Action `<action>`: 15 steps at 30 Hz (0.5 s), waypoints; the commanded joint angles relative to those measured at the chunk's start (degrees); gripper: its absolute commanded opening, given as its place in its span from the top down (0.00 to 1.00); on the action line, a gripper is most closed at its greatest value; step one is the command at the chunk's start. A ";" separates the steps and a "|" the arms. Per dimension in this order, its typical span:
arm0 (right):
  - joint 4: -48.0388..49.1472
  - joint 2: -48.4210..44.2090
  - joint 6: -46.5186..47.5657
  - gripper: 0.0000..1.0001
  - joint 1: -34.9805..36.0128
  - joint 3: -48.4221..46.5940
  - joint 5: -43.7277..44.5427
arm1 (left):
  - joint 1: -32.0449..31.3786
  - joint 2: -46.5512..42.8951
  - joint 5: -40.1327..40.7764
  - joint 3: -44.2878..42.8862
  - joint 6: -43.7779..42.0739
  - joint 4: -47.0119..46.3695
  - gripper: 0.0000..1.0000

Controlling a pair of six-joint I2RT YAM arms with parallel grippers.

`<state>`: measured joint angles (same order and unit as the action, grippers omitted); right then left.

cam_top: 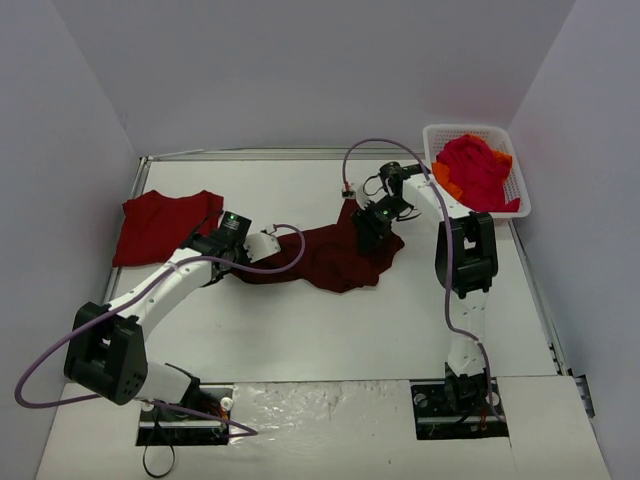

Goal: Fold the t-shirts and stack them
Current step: Flatten out the tshirt

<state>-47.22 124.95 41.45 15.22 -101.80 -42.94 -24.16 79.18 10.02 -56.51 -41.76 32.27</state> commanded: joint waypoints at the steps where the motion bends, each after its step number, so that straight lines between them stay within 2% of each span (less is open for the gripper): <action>1: -2.88 -0.49 0.03 0.52 0.68 -1.12 -1.36 | 0.52 0.01 -0.27 -0.62 0.98 -0.63 0.98; 4: -2.88 0.30 0.12 0.53 0.77 -0.86 -1.45 | 0.52 0.36 -0.44 -0.88 1.15 -0.37 0.98; 6: -2.79 0.39 0.12 0.58 0.86 -0.77 -1.27 | 0.52 0.36 -0.44 -0.97 1.07 -0.28 0.98; 7: -2.79 0.30 0.12 0.67 0.95 -0.86 -1.27 | 0.52 0.28 -0.44 -0.88 0.98 -0.28 0.98; 9: -2.79 0.21 0.12 0.76 0.95 -0.86 -1.36 | 0.52 0.19 -0.44 -0.88 0.98 -0.19 0.98; 10: -2.87 0.12 0.12 0.84 0.95 -0.86 -1.27 | 0.61 0.19 -0.44 -0.79 0.98 -0.19 0.98; 14: -2.88 -0.05 0.12 0.93 0.95 -0.51 -1.36 | 0.61 0.36 -0.53 -0.62 1.15 -0.19 0.98; 15: -2.88 -0.05 0.12 1.00 0.95 -0.51 -1.27 | 0.61 0.36 -0.70 -0.53 1.33 -0.19 0.98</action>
<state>-47.37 125.19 41.56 15.92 -101.80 -43.11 -23.92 79.70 9.87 -56.51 -41.39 32.18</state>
